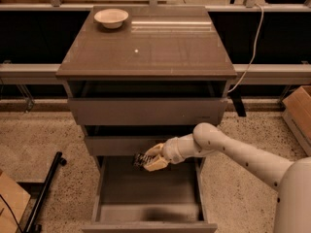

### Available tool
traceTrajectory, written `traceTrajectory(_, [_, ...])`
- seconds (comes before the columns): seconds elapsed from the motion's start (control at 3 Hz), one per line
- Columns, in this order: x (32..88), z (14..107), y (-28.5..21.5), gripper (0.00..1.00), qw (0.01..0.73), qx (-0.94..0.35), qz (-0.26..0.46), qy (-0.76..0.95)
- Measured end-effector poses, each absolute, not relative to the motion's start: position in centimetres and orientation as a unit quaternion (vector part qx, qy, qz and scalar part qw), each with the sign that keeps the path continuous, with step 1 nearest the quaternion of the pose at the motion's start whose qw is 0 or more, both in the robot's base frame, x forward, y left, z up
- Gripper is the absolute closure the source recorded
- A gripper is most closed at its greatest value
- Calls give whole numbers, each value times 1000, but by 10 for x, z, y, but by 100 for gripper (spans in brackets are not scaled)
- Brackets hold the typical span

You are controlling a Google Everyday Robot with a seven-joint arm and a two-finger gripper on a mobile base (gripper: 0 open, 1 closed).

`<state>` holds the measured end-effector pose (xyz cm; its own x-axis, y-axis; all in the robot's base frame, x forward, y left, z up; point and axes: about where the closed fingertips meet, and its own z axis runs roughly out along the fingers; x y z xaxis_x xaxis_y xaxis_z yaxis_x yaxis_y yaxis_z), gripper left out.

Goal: Place rxbar chocolate into bottom drawer

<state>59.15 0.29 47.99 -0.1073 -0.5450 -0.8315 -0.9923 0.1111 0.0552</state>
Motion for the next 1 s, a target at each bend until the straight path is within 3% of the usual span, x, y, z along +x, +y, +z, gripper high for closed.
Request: traceTrajectory(1.0, [571, 424, 32, 100, 282, -584, 350, 675])
